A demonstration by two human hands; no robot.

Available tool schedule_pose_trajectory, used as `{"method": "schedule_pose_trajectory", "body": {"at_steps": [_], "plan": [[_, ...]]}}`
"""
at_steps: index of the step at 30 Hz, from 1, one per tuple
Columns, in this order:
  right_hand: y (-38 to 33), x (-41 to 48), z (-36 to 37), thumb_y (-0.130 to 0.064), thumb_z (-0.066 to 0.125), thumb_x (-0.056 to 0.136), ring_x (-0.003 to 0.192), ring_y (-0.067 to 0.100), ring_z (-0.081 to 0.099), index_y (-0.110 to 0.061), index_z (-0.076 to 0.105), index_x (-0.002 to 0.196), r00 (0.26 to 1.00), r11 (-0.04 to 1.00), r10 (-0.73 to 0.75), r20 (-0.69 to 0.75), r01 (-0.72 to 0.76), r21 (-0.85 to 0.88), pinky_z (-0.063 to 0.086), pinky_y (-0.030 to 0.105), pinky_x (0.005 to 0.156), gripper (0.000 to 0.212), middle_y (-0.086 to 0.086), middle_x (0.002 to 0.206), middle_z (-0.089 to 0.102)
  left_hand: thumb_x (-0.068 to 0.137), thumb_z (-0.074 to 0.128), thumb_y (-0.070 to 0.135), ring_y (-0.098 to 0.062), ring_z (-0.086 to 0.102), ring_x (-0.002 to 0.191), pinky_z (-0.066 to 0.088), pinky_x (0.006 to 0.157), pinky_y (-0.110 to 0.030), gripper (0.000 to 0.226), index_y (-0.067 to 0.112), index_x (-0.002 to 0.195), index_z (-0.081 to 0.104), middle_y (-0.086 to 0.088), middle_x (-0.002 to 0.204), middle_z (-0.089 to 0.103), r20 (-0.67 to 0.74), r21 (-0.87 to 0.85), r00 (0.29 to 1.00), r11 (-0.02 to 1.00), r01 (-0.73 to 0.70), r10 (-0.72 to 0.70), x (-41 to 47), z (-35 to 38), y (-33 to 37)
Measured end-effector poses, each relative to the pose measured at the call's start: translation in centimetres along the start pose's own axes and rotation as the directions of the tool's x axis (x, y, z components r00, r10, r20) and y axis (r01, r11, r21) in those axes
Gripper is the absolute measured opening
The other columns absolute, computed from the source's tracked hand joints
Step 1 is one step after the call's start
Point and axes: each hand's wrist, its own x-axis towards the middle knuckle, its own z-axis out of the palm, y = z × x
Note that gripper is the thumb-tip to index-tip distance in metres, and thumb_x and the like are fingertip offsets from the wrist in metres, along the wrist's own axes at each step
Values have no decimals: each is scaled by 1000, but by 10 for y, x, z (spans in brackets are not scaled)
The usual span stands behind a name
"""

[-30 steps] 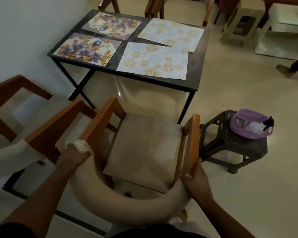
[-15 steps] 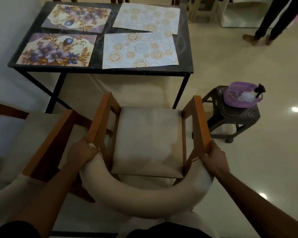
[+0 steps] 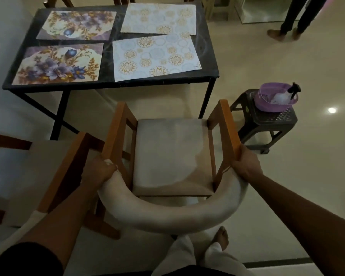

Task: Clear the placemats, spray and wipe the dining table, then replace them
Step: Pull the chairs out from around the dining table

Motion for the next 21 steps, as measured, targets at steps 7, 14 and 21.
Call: {"method": "schedule_pose_trajectory", "body": {"at_steps": [7, 14, 21], "plan": [[1, 11, -9, -19, 72, 91, 95, 26, 63, -14, 49, 139, 1000, 999, -27, -7, 27, -20, 54, 40, 80, 54, 11, 121, 66, 87, 81, 42, -43, 61, 123, 49, 100, -53, 60, 9, 133, 62, -18, 129, 65, 9, -7, 1000, 1000, -26, 26, -8, 11, -2], [0, 14, -8, -24, 73, 90, 102, 32, 69, -16, 46, 141, 998, 998, -63, -22, 63, -11, 60, 45, 85, 58, 11, 119, 68, 86, 82, 43, -48, 59, 125, 48, 104, -65, 63, 13, 136, 60, -20, 133, 64, 9, 36, 1000, 999, 12, -12, -4, 9, 6], [-2, 11, -7, -30, 69, 97, 102, 33, 70, -17, 43, 141, 999, 999, -40, -8, 40, -20, 61, 48, 86, 53, 12, 122, 66, 84, 82, 43, -44, 64, 117, 52, 101, -61, 59, 13, 131, 61, -17, 124, 66, 14, 18, 999, 999, -49, 49, -1, 7, 0]]}}
